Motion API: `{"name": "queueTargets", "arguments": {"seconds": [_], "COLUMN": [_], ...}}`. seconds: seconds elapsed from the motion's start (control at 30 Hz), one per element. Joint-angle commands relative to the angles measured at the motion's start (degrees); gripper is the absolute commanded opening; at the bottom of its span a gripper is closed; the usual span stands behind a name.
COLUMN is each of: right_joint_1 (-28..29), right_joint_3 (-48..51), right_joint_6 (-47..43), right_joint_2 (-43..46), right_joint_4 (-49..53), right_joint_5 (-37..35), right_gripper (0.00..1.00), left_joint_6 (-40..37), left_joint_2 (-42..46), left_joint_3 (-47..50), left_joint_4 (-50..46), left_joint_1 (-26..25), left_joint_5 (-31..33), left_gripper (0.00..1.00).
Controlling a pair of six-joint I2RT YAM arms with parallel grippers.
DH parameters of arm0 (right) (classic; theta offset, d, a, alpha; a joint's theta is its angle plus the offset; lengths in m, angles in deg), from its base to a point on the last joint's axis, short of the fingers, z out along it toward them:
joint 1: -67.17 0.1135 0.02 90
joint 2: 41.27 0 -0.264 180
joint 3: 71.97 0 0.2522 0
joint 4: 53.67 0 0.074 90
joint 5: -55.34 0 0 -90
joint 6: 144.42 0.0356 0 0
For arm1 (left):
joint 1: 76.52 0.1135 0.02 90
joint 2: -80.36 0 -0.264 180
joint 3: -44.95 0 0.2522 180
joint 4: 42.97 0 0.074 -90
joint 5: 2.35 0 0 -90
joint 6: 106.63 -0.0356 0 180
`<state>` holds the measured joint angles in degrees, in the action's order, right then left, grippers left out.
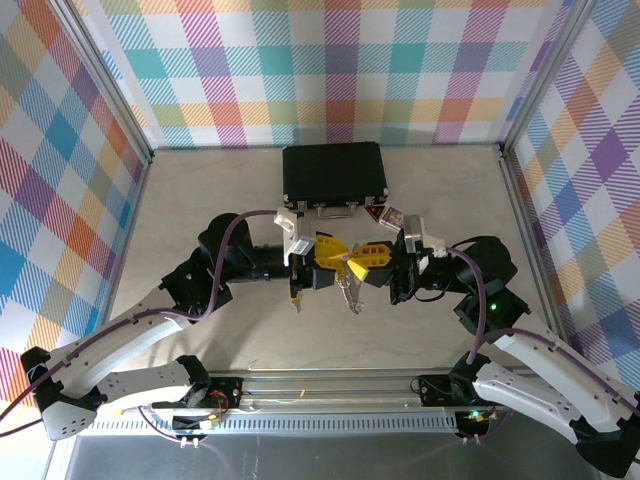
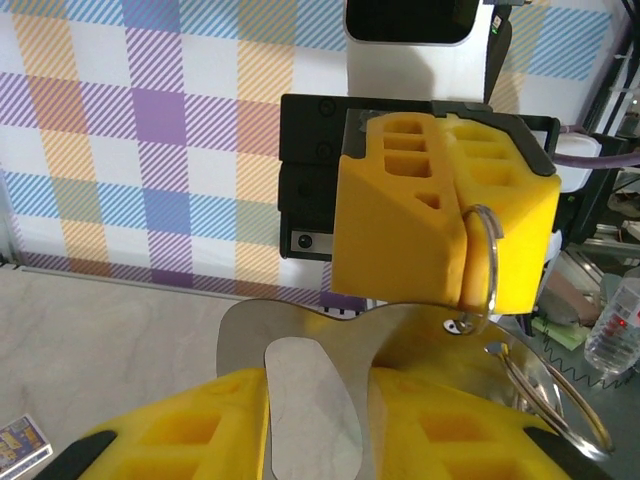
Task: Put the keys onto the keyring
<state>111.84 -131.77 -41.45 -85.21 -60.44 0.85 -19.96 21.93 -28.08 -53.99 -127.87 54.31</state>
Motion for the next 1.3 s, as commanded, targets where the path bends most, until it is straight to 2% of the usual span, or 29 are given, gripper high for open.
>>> {"name": "queueTargets", "arguments": {"seconds": [0.0, 0.1, 0.33, 0.67, 0.9, 1.03, 1.17, 1.27], "right_joint_1": [0.2, 0.2, 0.2, 0.2, 0.2, 0.2, 0.2, 0.3], "right_joint_3": [1.0, 2.8, 3.6, 3.0, 3.7, 3.8, 4.3, 4.1], "right_joint_6": [1.5, 4.2, 9.3, 10.0, 10.6, 11.4, 11.2, 10.2], "right_joint_2": [1.3, 1.4, -0.2, -1.5, -1.7, -2.1, -1.8, -1.2], "right_joint_4": [-4.6, -9.2, -17.9, -19.1, -20.7, -21.9, -21.6, -18.9], "right_joint_5": [-2.1, -3.8, -2.3, -0.3, 0.3, 0.8, 0.6, 0.4], "right_gripper": [0.00, 0.00, 0.00, 0.00, 0.00, 0.00, 0.00, 0.00], "left_joint_6": [-1.7, -1.6, 0.1, 2.4, 2.3, 2.4, 2.3, 1.4], "left_joint_2": [2.9, 3.7, 4.5, 1.9, 0.6, 0.3, 0.3, 0.5], "left_joint_3": [-1.3, -2.2, -3.9, -5.4, -5.8, -5.7, -5.9, -6.4], "left_joint_4": [-1.5, -2.0, 2.0, 7.7, 8.3, 8.6, 8.4, 6.9], "left_joint_1": [-0.5, -0.5, -0.7, -1.4, -1.7, -1.7, -1.8, -1.9], "left_joint_5": [0.7, -1.0, -3.0, -5.9, -6.3, -6.3, -6.4, -6.1], "left_gripper": [0.32, 0.32, 0.32, 0.27, 0.23, 0.17, 0.00, 0.00]}}
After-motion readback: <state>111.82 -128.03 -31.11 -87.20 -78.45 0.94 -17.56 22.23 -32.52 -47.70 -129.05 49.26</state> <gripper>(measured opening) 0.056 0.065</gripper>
